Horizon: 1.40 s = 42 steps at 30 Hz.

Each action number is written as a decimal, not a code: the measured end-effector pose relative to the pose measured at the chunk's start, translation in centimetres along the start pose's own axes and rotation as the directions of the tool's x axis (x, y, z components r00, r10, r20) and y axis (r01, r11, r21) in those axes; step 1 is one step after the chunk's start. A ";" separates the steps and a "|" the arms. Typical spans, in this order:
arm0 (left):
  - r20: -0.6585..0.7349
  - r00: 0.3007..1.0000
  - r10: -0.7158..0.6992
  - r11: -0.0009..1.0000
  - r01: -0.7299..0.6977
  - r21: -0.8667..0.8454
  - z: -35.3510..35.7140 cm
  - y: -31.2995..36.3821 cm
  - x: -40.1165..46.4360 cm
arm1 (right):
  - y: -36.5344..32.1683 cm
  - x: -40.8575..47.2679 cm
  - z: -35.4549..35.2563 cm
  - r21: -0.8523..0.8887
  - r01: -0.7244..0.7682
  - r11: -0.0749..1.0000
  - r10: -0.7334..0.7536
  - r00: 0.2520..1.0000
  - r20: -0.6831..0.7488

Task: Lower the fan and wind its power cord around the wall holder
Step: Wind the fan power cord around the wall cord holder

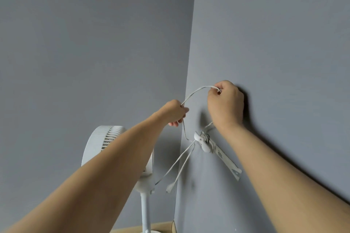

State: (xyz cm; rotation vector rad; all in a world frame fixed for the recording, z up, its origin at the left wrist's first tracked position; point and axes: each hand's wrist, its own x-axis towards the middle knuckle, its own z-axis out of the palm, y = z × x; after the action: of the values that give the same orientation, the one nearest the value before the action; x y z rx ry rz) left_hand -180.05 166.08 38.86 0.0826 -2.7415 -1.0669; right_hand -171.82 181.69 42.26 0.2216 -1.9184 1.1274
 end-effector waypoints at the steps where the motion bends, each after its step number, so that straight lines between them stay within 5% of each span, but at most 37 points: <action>1: 0.085 0.996 -0.023 0.999 0.025 -0.024 0.6 -0.6 -0.5 | 0.0 -0.2 -0.1 -0.005 -0.003 1.000 0.003 1.000 0.007; 5: 0.199 0.972 -0.127 0.975 0.159 -0.153 2.9 -3.8 -1.3 | 0.1 -0.7 -0.4 -0.006 -0.028 1.000 0.028 0.999 0.044; 10: -0.257 0.961 -0.103 0.932 0.003 -0.362 2.3 -4.5 0.2 | 0.0 -1.1 -0.8 -0.038 -0.003 0.999 0.005 0.998 0.062; 17: -0.522 0.818 0.242 0.963 -0.269 0.025 -4.8 0.6 -0.5 | -0.3 -1.4 -1.6 -0.257 0.038 0.966 0.018 0.977 0.213; 21: -0.609 0.633 0.478 0.876 -0.398 0.273 -8.6 3.5 -1.9 | 1.0 -2.6 -2.2 -0.484 0.370 0.793 -0.093 0.859 0.504; 24: -0.535 0.544 0.646 0.759 -0.386 0.524 -9.0 5.4 -3.1 | 2.0 -3.9 -2.3 -0.500 0.345 0.795 0.042 0.790 0.612; 27: -0.340 0.642 0.687 0.684 -0.413 0.602 -8.1 6.8 -4.1 | 2.5 -5.0 -2.1 -0.529 0.309 0.790 0.170 0.719 0.674; 30: -0.140 0.847 0.512 0.780 -0.390 0.489 -6.7 6.9 -4.6 | 2.9 -6.2 -2.3 -0.562 0.168 0.810 0.281 0.729 0.624; 33: 0.043 0.963 0.264 0.888 -0.260 0.379 -4.7 5.9 -4.2 | 3.5 -7.7 -2.5 -0.572 0.116 0.812 0.305 0.751 0.585; 37: 0.188 0.982 0.024 0.983 -0.057 0.175 -1.7 3.0 -4.0 | 4.0 -9.5 -2.4 -0.634 0.127 0.763 0.299 0.800 0.520; 42: 0.281 0.959 -0.029 0.999 0.041 -0.035 2.6 0.5 -3.3 | 4.7 -11.5 -1.8 -0.671 0.226 0.706 0.197 0.848 0.492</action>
State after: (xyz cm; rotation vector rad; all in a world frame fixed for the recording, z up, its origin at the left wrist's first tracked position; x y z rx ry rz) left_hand -177.30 168.60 36.79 -0.0296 -2.9757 -1.2298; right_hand -166.33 182.82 31.04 0.1171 -2.7064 0.2107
